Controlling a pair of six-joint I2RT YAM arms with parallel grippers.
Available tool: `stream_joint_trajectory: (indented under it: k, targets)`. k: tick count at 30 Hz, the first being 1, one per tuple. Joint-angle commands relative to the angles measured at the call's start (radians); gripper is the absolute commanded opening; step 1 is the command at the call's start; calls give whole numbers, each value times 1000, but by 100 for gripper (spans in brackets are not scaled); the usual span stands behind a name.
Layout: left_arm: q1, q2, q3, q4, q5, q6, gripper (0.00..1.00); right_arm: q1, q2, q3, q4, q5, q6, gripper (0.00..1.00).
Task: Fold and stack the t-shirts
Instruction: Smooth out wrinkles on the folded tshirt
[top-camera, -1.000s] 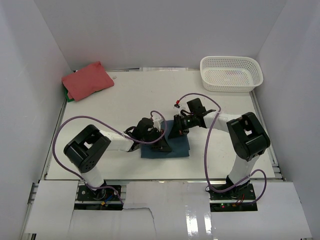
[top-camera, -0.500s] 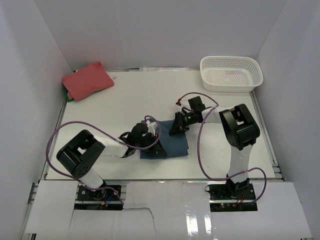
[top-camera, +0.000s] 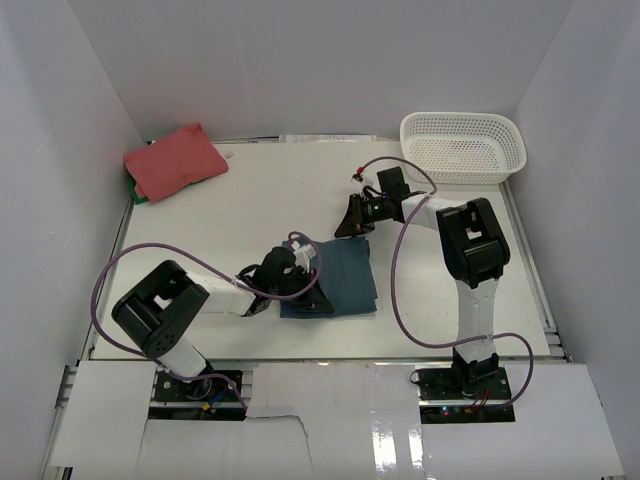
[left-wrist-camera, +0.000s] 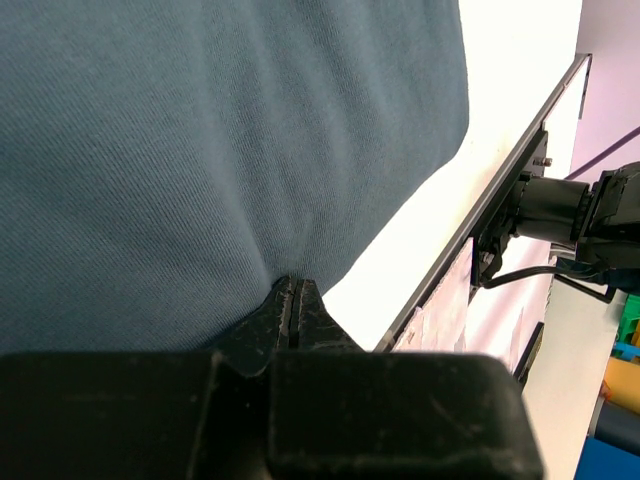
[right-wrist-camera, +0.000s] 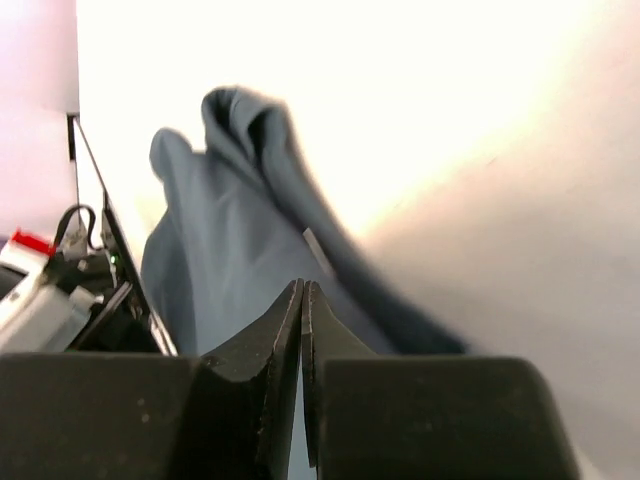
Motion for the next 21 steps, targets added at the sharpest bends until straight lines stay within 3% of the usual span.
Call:
stream_joint_trajectory:
  k: [1, 5, 6, 8, 9, 10, 13, 16, 17, 18, 21]
  targets:
    - [-1, -46, -7, -42, 3, 9, 0, -24, 32, 108, -21, -3, 7, 8]
    - [-1, -132, 111, -201, -43, 44, 3, -24, -28, 202, -133, 32, -35, 12]
    - [-1, -177, 152, -251, -63, 53, 16, -24, -43, 213, -158, 48, -45, 14]
    - [-1, -227, 263, -374, -99, 67, 32, -24, -88, 221, -211, 52, -71, 22]
    - [-1, -274, 297, -416, -116, 73, 48, -24, -105, 213, -225, 49, -78, 26]
    - [-1, -297, 326, -478, -133, 79, 56, -24, -122, 202, -232, 46, -81, 34]
    - [8, -351, 413, -650, -250, 104, 78, -24, -192, 129, -242, 39, -90, 44]
    - [46, -373, 423, -751, -329, 139, 83, -24, -254, 58, -274, 57, -108, 56]
    - [69, -376, 412, -767, -345, 153, 90, -23, -278, 44, -284, 58, -111, 70]
    - [83, -377, 383, -778, -356, 161, 93, -24, -289, 25, -296, 61, -118, 93]
    - [132, -374, 322, -799, -363, 188, 98, -23, -346, -21, -324, 61, -136, 90]
